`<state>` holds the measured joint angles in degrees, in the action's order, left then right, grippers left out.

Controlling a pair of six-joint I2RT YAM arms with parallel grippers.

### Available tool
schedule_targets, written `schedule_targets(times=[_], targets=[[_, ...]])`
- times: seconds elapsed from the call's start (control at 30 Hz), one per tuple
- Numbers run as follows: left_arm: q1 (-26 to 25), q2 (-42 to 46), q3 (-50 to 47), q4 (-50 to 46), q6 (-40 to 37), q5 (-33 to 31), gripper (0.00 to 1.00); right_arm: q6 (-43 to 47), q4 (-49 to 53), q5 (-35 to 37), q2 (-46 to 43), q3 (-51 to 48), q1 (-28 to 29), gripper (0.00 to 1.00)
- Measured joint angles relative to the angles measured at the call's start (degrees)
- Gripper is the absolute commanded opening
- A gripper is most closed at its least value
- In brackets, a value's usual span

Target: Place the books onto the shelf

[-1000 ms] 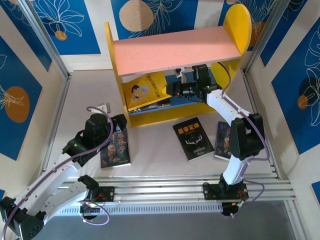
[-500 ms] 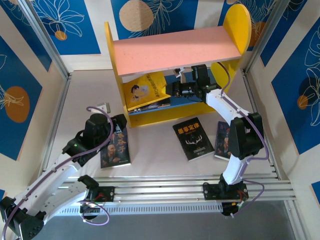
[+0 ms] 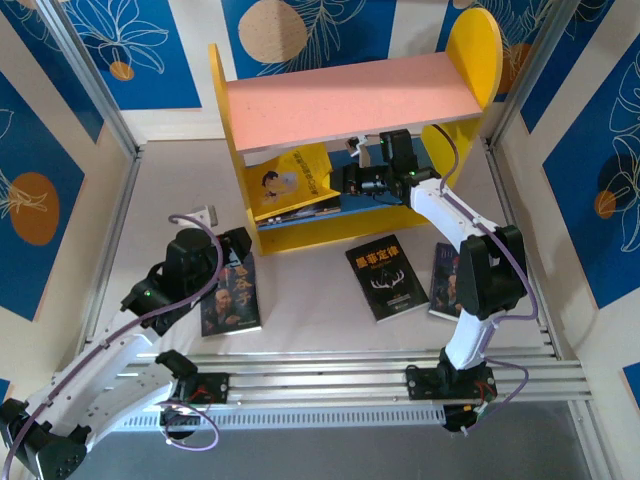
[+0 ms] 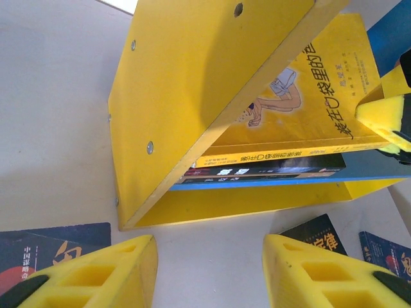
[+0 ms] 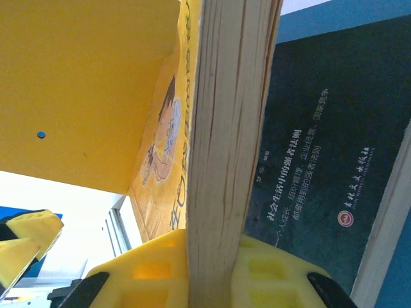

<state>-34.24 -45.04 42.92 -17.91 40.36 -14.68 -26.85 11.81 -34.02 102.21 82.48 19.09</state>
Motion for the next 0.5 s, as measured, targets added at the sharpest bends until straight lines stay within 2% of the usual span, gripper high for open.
schedule_targets(times=[0.13, 0.2, 0.3, 0.43, 0.5], targets=[[0.11, 0.35, 0.00, -0.22, 0.00, -0.04, 0.47, 0.02, 0.31, 0.46, 0.00, 0.00, 0.04, 0.17], [0.11, 0.70, 0.00, -0.22, 0.00, -0.42, 0.48, 0.11, 0.59, 0.83, 0.00, 0.02, 0.11, 0.25], [0.15, 1.05, 0.00, -0.39, -0.02, -0.70, 0.48, 0.85, 1.33, 2.21, 0.00, 0.02, 0.46, 0.31], [0.57, 1.01, 0.00, -0.39, -0.02, -0.85, 0.48, 1.51, 2.21, 3.72, 0.00, 0.02, 0.85, 0.34], [0.66, 1.01, 0.00, -0.39, 0.00, -0.85, 0.48, 2.05, 2.78, 4.13, 0.00, 0.07, 1.01, 0.38]])
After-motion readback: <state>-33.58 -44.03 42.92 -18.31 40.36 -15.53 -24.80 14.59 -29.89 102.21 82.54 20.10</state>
